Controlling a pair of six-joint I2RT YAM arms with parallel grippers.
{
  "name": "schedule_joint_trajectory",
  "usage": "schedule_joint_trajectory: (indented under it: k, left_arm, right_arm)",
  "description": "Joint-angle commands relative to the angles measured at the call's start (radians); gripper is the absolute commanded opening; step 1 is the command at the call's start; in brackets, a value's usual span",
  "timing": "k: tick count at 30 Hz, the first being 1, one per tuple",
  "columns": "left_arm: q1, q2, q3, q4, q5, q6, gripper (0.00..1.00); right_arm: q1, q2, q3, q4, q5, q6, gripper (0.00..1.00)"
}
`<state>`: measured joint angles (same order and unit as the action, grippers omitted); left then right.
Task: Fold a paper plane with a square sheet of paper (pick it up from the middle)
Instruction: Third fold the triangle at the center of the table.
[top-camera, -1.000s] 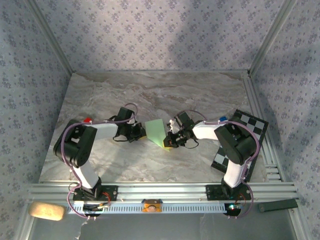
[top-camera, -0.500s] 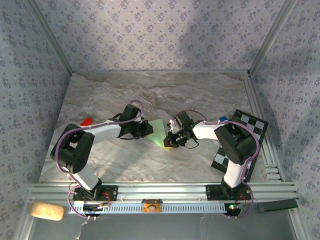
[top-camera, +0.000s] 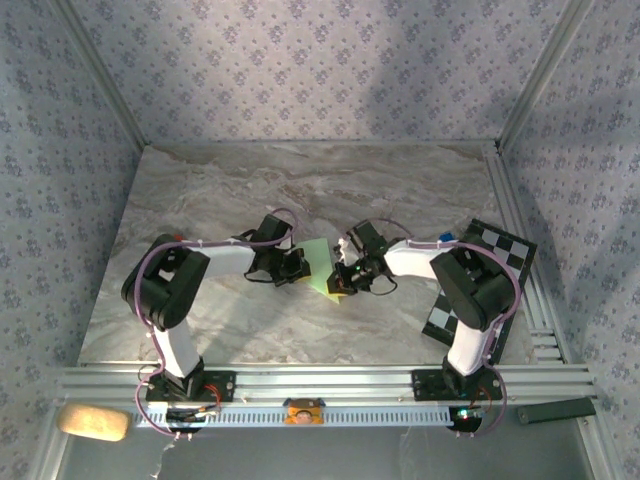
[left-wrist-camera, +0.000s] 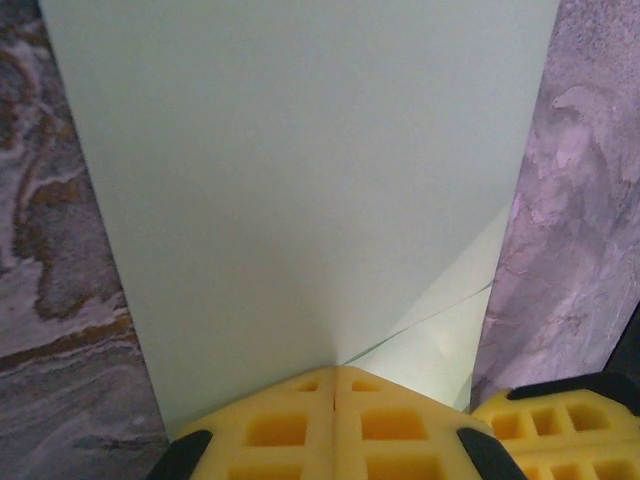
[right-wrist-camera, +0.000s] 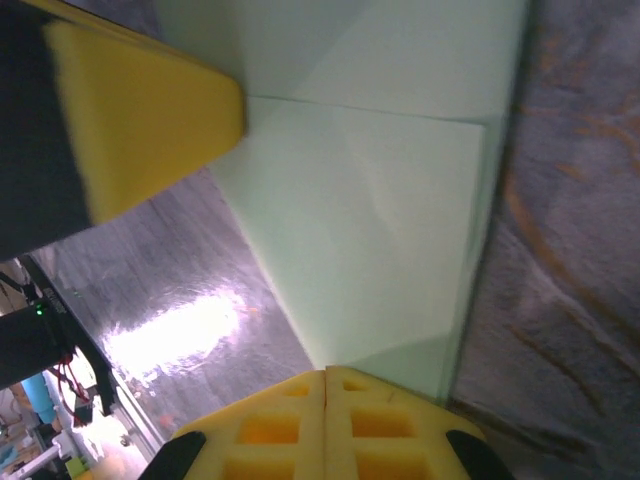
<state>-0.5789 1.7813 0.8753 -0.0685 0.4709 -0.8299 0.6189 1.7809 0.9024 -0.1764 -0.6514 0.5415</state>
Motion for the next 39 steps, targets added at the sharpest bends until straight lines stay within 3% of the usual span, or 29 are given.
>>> schedule_joint_trajectory:
  k: [1,7,14,33,39]
  left_arm:
    - [-0.002,0.046,-0.012,-0.101,-0.08,0.038,0.02]
    - [-0.001,0.052,0.003,-0.103,-0.075,0.046,0.01]
    - [0.003,0.054,0.002,-0.102,-0.077,0.053,0.01]
    - [0.033,0.082,0.007,-0.084,-0.046,0.081,0.01]
    - [0.031,0.09,0.027,-0.087,-0.031,0.1,0.01]
  right_arm:
    - [0.022,-0.028,0.075,-0.054,-0.025,-0.031,0.02]
    - [0.049,0.078,0.153,-0.068,-0.013,-0.044,0.02]
    - [0.043,0.129,0.096,-0.058,0.007,-0.049,0.02]
    - [-0.066,-0.076,-0.173,-0.001,-0.046,-0.071,0.06]
    - [-0.066,-0.168,-0.166,-0.024,0.036,-0.07,0.07]
